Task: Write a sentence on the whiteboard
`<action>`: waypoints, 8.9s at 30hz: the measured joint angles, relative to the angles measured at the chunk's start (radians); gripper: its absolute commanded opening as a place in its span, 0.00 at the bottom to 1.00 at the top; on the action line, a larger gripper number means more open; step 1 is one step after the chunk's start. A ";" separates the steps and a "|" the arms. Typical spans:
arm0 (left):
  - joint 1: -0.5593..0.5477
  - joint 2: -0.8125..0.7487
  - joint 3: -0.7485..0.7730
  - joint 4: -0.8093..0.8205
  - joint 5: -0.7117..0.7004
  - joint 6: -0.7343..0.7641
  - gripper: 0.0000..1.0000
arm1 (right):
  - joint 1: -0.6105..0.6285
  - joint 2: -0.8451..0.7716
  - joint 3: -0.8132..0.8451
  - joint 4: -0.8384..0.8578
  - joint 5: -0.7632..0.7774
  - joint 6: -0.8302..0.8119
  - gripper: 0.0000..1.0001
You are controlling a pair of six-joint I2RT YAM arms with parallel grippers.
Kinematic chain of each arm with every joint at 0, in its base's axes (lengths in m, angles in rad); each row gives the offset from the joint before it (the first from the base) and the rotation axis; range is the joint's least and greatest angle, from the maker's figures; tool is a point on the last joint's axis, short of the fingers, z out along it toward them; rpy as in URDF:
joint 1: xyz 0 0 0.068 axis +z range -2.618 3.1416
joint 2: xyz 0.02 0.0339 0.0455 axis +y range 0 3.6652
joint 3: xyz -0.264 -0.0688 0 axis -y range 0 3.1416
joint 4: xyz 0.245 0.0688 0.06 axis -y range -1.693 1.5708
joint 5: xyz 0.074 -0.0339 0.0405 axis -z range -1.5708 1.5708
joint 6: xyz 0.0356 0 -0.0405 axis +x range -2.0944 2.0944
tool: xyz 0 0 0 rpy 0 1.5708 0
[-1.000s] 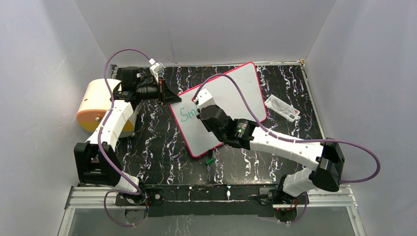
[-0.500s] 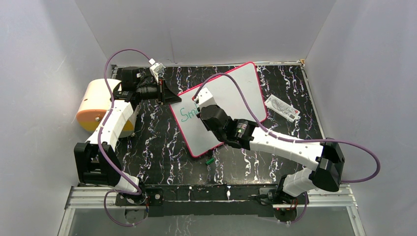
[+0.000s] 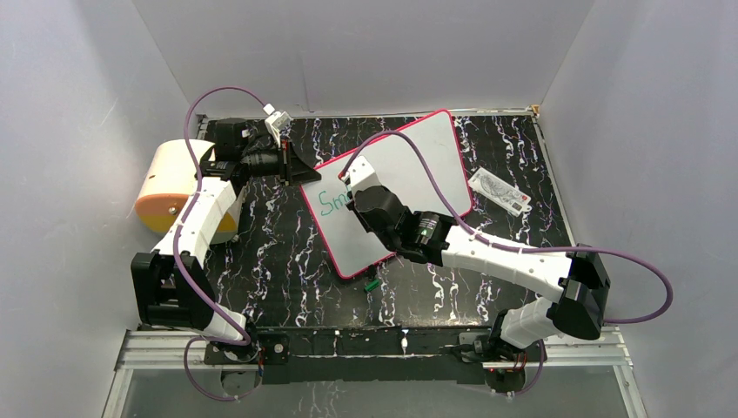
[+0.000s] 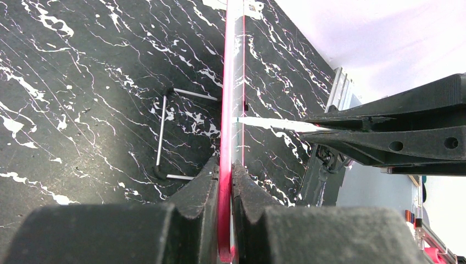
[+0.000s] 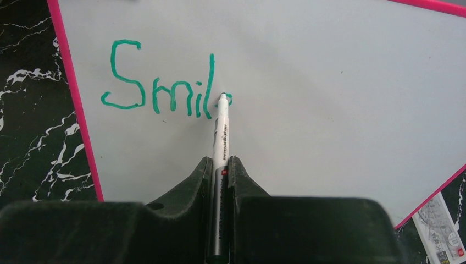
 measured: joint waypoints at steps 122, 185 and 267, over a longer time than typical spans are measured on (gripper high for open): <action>0.000 0.000 0.000 0.000 0.003 0.000 0.00 | -0.052 -0.099 -0.099 -0.006 -0.043 0.001 0.00; 0.000 0.003 0.000 0.003 0.000 -0.005 0.00 | -0.155 -0.141 -0.100 -0.004 -0.052 -0.007 0.00; 0.000 0.003 0.000 0.003 -0.007 -0.005 0.00 | -0.202 -0.111 -0.111 0.048 -0.196 -0.047 0.00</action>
